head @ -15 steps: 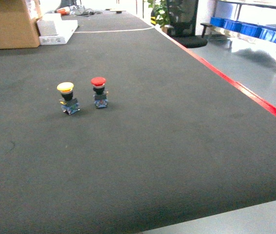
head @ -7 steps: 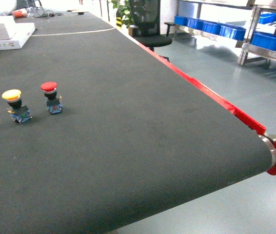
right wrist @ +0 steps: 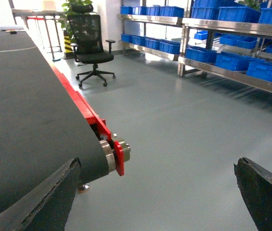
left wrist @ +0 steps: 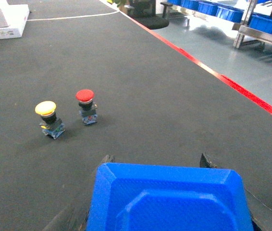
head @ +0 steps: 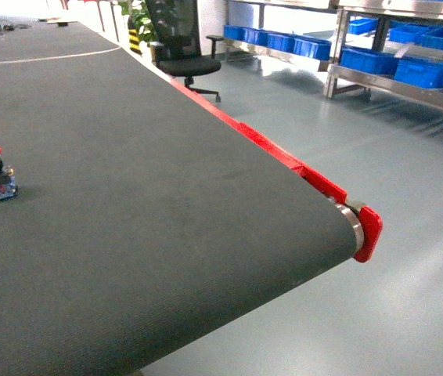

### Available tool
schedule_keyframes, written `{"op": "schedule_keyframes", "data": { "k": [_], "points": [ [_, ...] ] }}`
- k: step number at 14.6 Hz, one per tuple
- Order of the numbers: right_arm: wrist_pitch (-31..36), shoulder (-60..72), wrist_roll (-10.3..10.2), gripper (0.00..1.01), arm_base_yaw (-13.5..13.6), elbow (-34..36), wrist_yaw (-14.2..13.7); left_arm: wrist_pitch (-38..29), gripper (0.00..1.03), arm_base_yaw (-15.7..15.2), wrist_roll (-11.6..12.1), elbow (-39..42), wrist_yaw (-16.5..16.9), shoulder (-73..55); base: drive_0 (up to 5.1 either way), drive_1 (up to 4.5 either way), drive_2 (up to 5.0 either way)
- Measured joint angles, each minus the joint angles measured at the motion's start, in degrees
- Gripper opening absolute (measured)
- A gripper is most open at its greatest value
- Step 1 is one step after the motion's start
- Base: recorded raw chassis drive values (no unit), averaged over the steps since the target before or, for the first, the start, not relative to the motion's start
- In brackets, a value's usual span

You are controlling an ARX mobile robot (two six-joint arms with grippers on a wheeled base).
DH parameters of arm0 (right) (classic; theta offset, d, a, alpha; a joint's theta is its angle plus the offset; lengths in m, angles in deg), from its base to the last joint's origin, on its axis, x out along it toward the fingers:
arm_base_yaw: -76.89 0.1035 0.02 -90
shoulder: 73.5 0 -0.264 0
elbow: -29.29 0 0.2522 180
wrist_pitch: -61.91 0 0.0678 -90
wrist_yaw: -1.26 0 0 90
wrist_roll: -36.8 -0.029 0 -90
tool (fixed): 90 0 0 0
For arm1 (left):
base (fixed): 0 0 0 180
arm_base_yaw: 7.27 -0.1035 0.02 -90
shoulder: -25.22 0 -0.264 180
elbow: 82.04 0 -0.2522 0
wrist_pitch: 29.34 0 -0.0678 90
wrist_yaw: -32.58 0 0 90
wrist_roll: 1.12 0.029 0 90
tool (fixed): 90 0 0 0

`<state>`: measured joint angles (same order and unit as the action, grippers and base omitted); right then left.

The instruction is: Pick blue part to blue bin on bottom shelf

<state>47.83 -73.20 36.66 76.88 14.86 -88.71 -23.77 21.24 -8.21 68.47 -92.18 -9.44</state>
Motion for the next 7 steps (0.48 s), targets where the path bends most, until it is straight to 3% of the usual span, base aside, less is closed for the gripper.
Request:
{"op": "schedule_keyframes", "data": {
  "k": [7],
  "points": [
    [0.00,0.00,0.00,0.98,0.00,0.00,0.00,0.00,0.44,0.07,0.02,0.00,0.00,0.00,-1.7,-1.67,-1.7]
  ]
}}
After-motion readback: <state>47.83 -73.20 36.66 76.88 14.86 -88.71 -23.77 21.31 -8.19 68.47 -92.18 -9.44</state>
